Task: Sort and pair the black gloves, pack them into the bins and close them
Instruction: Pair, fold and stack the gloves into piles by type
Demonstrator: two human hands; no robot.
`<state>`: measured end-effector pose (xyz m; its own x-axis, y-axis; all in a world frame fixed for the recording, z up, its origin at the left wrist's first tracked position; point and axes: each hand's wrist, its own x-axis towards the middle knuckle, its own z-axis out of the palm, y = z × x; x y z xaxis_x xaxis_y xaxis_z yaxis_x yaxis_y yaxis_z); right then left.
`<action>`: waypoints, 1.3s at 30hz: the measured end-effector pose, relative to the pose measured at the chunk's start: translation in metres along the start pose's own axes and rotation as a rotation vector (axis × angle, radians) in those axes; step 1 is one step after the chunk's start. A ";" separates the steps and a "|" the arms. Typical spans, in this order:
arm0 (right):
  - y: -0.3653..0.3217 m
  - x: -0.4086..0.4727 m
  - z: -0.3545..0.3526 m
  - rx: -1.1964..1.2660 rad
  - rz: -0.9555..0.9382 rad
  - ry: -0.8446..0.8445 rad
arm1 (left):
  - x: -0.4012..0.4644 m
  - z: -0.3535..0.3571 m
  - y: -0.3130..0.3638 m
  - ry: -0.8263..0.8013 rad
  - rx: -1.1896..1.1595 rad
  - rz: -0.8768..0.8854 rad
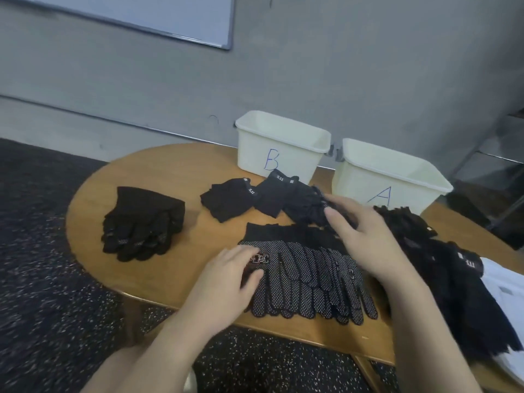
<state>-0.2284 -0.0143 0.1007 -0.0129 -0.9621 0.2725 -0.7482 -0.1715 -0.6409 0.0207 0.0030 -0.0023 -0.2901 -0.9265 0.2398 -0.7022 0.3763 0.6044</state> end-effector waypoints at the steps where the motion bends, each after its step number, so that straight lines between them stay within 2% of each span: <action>1: -0.003 0.011 0.019 0.043 -0.005 -0.045 | -0.001 0.003 -0.002 -0.056 0.050 0.021; 4: -0.003 0.044 0.075 0.033 -0.015 -0.154 | -0.003 0.014 -0.005 -0.152 0.171 0.074; 8: 0.004 0.083 0.127 -0.122 0.016 -0.244 | 0.002 0.013 -0.017 -0.165 0.218 0.081; 15: 0.004 0.138 0.169 -0.123 0.217 -0.020 | 0.009 0.003 -0.029 -0.174 0.164 0.080; 20: 0.003 0.161 0.175 -0.129 0.338 -0.058 | 0.011 -0.003 -0.031 -0.181 0.097 0.083; 27: -0.025 0.154 0.159 0.324 0.260 0.003 | 0.008 -0.007 -0.037 -0.145 -0.024 0.050; 33: -0.061 0.129 0.103 0.457 0.165 0.126 | 0.000 -0.008 -0.031 -0.029 -0.158 -0.040; 39: -0.063 0.079 0.062 0.836 0.165 0.133 | -0.004 -0.017 -0.024 0.169 -0.331 -0.160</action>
<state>-0.1411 -0.0922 0.1181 -0.1949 -0.9645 0.1779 0.0031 -0.1820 -0.9833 0.0497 -0.0018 -0.0045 -0.0639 -0.9717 0.2276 -0.4748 0.2302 0.8494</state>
